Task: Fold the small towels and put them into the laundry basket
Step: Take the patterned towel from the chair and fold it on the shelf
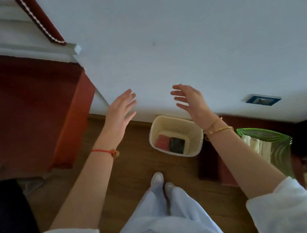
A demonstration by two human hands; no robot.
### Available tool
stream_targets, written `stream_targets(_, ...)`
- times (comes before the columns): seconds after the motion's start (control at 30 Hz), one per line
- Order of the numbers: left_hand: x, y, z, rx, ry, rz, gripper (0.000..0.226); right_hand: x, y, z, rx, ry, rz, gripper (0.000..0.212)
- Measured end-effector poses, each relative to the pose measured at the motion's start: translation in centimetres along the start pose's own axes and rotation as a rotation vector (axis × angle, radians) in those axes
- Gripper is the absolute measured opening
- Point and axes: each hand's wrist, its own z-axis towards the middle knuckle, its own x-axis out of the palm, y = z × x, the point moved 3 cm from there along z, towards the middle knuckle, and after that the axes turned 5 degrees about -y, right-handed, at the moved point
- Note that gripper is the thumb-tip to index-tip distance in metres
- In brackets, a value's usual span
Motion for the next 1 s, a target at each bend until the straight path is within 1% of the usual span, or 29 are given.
stream_targets(0.07,-1.1,-1.1,-2.3,0.066,-0.023,0.049,0.056,0.9,1.5,-1.9,-0.038,0.041,-0.023,0.034)
stream_targets(0.13,-2.5,-1.4,-4.5,0.125,-0.1,0.145,0.049,2.1,2.4,-3.7,-0.073,0.096,-0.063,0.034)
stream_targets(0.17,-3.4,-1.4,-5.5,0.147,-0.146,0.138,0.047,2.7,2.6,-4.5,-0.089,0.129,-0.086,0.034)
stream_targets(0.3,-6.2,-1.4,-10.8,0.125,-0.347,-0.213,0.03,6.3,2.9,-7.5,-0.138,0.281,-0.182,0.035)
stream_targets(0.33,-6.9,-1.3,-12.5,0.129,-0.411,-0.263,0.027,7.5,2.9,-8.2,-0.149,0.322,-0.201,0.034)
stream_targets(0.43,-8.6,-0.8,-17.6,0.181,-0.608,-0.306,0.029,11.6,2.5,-10.6,-0.144,0.452,-0.245,0.031)
stream_targets(0.53,-11.3,0.8,-22.9,0.21,-0.799,-0.375,0.032,16.4,1.2,-13.9,-0.113,0.625,-0.285,0.031)
stream_targets(0.73,-16.6,4.1,-32.9,0.278,-1.096,-0.465,0.03,25.0,-2.2,-21.5,-0.143,0.946,-0.391,0.029)
stream_targets(0.83,-19.3,5.2,-37.2,0.316,-1.224,-0.509,0.024,29.6,-4.3,-25.1,-0.146,1.079,-0.454,0.028)
stream_targets(0.93,-22.4,6.2,-41.5,0.354,-1.332,-0.556,0.021,34.4,-6.6,-28.7,-0.147,1.17,-0.499,0.022)
stream_targets(1.0,-24.7,6.4,-44.0,0.379,-1.386,-0.58,0.022,37.8,-8.1,-31.1,-0.137,1.221,-0.511,0.022)
